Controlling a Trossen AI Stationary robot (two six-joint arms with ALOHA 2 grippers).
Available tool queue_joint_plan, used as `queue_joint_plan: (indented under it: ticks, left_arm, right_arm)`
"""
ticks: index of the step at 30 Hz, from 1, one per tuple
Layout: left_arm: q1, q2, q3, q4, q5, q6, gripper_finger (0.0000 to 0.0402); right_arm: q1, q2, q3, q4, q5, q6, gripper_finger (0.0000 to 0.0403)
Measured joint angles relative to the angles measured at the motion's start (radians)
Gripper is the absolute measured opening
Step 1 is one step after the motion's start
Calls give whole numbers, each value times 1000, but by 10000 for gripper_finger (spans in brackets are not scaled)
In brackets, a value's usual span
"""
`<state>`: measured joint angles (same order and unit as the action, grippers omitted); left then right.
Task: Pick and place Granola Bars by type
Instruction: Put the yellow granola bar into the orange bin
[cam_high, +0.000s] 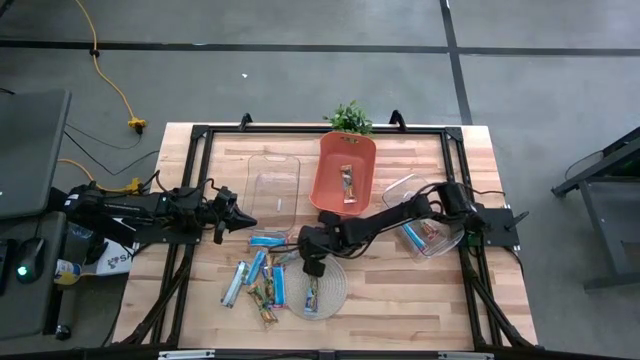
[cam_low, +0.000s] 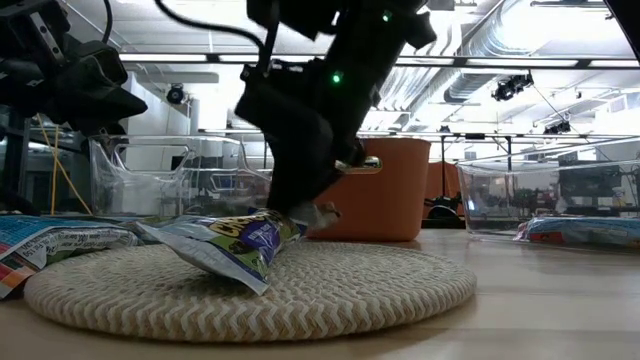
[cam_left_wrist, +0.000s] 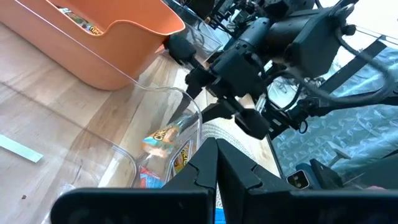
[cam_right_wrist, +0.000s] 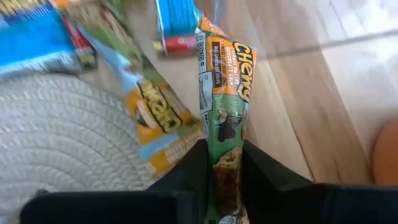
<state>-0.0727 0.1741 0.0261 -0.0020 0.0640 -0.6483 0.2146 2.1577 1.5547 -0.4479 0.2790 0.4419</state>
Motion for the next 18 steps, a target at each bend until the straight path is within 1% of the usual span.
queue_joint_plan:
  ticks: [13,15,18]
  left_arm:
    - [0,0,0,0,-3,0,1]
    - [0,0,0,0,-3,0,1]
    - [0,0,0,0,-3,0,1]
  right_arm:
    - [67,-97,2,53,5,-14,59]
    - [79,-117,2,59,35,-12,58]
    - [93,-152,2,57,129,6,56]
